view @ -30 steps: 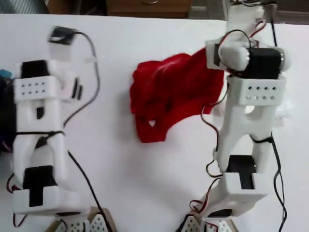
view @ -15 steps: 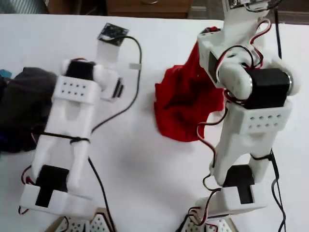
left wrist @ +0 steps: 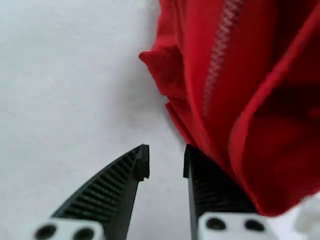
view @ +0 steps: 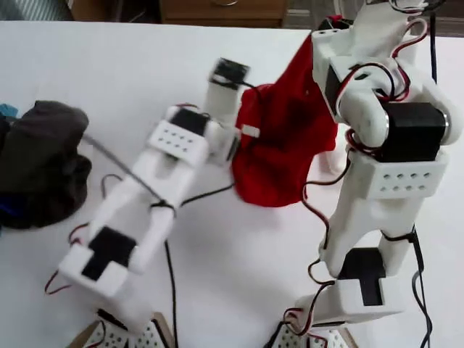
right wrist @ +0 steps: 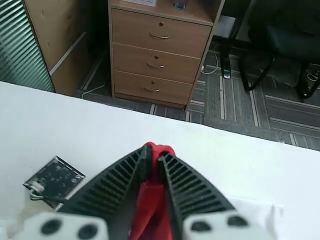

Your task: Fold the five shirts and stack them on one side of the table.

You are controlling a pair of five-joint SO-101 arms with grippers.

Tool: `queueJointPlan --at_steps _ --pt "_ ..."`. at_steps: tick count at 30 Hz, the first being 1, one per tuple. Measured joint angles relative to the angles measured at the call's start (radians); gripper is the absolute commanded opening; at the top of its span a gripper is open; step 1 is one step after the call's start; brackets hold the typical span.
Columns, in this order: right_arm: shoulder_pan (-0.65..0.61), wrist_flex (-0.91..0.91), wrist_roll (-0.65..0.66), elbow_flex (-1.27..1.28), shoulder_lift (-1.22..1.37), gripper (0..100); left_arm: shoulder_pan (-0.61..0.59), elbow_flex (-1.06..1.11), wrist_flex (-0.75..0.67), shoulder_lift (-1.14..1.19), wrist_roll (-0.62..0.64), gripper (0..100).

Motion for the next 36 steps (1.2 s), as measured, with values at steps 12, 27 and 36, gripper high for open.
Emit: queueJointPlan --at_steps 12,27,36 --pt "0.002 0.0 0.0 0.0 0.0 1.9 0.029 -0.184 0.15 0.087 0.298 26" --pt "0.008 0.0 0.0 0.0 0.0 1.9 0.029 -0.574 0.479 0.087 0.552 27" --pt "0.008 0.0 0.0 0.0 0.0 1.9 0.054 -0.505 0.381 0.183 0.559 25"
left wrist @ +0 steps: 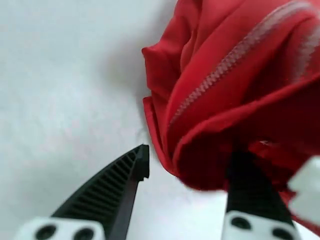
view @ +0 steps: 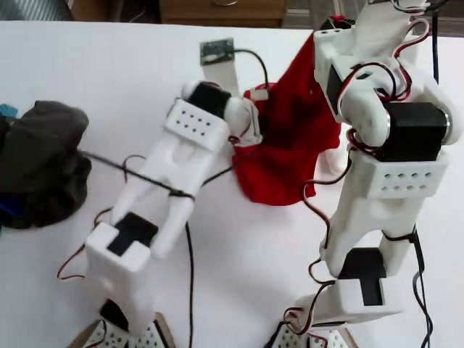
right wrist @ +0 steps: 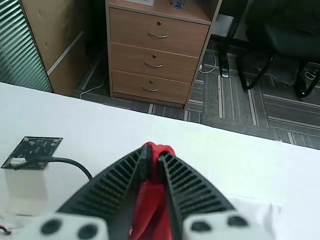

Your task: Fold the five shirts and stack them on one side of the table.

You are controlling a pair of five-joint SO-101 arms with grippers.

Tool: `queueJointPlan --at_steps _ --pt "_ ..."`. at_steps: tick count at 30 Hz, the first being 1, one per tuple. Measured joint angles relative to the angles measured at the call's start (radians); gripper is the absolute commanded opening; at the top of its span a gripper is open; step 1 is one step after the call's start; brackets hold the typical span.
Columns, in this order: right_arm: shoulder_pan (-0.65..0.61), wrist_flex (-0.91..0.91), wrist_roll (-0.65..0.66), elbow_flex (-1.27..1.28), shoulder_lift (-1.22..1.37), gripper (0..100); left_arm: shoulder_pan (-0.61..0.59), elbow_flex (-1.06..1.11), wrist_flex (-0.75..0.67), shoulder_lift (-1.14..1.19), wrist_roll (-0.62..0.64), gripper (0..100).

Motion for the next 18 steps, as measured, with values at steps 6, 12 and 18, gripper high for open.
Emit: queueJointPlan --at_steps 6,12,18 --pt "0.0 0.0 0.0 0.0 0.0 1.9 -0.002 0.003 -0.048 0.055 0.0 2" --pt "0.0 0.0 0.0 0.0 0.0 1.9 -0.006 0.011 -0.052 0.089 0.0 3" --pt "0.025 0.054 0.0 0.0 0.02 1.9 -0.144 0.011 -0.052 0.084 -0.02 3"
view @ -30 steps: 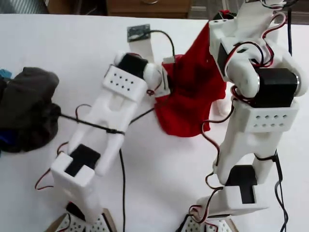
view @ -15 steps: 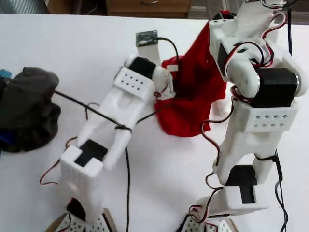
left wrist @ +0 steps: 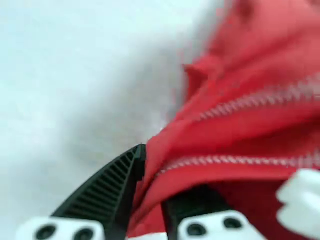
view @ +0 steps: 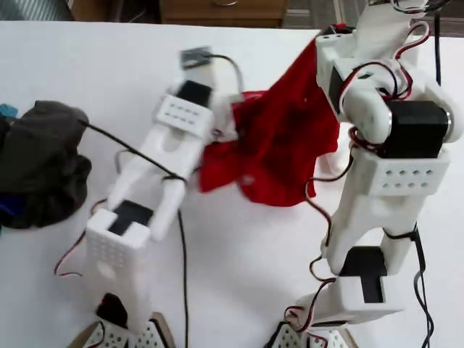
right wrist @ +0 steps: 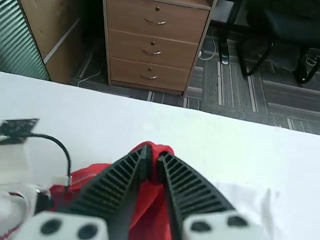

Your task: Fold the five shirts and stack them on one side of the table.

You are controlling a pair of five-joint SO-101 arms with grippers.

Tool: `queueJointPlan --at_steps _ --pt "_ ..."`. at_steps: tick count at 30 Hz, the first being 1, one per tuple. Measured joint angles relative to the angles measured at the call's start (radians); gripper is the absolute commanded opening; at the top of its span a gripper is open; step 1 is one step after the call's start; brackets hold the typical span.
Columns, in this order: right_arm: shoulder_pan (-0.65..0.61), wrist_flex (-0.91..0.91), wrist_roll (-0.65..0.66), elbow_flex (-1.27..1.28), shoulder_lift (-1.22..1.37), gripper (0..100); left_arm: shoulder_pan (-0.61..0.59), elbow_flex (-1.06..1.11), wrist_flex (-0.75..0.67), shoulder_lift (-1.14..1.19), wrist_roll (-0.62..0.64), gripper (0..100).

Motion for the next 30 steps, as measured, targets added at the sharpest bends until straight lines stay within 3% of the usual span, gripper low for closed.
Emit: queueJointPlan --at_steps 5,8,15,18,22,30 --pt "0.008 0.008 -0.012 0.0 0.063 1.9 -0.132 0.002 0.008 -0.098 -0.147 3" --pt "0.005 0.008 -0.11 0.0 0.115 1.9 -0.196 0.002 0.015 -0.16 -0.219 3" --pt "-0.08 0.106 -0.187 0.0 0.279 2.0 -0.333 0.031 0.135 -0.19 -0.325 3" --pt "-0.098 0.118 -0.097 0.002 0.292 2.0 -0.396 0.104 0.14 -0.19 -0.35 4" --pt "-0.137 0.118 0.008 0.075 0.233 2.0 -0.463 0.235 0.083 -0.19 -0.37 14" --pt "-0.213 0.068 0.051 0.623 -0.19 2.0 -0.483 0.377 0.006 -0.192 -0.374 19"
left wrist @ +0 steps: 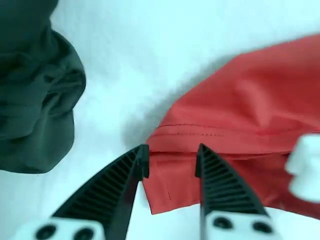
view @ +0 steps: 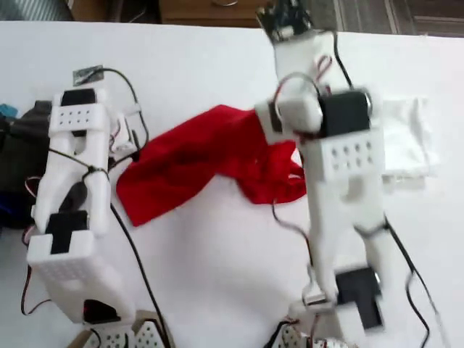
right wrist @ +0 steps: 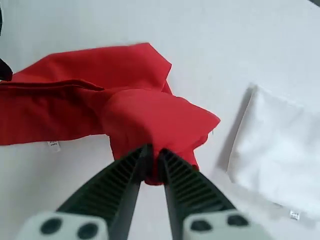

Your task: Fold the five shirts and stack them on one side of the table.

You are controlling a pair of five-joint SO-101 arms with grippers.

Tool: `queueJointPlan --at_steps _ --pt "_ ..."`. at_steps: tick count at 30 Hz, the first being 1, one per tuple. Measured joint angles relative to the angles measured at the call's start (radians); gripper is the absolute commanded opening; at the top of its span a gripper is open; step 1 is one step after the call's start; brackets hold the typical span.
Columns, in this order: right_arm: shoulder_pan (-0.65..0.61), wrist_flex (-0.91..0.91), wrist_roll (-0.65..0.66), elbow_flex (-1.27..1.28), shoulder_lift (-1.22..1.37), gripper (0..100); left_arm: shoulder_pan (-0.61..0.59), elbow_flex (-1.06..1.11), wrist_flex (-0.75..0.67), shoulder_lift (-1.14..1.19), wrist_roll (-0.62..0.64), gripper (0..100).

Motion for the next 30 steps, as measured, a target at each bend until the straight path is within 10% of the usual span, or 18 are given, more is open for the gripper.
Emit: queueJointPlan --at_steps 6,20,30 --pt "0.002 -0.189 0.005 0.528 -0.393 2.0 -0.003 -0.017 0.038 -0.009 -0.075 19" --pt "0.166 -0.571 0.038 1.224 -0.644 2.0 0.103 0.071 0.33 -0.249 -0.798 19" --pt "0.172 -0.753 0.038 1.393 -0.644 2.0 0.167 0.812 -0.094 -0.825 -1.013 19"
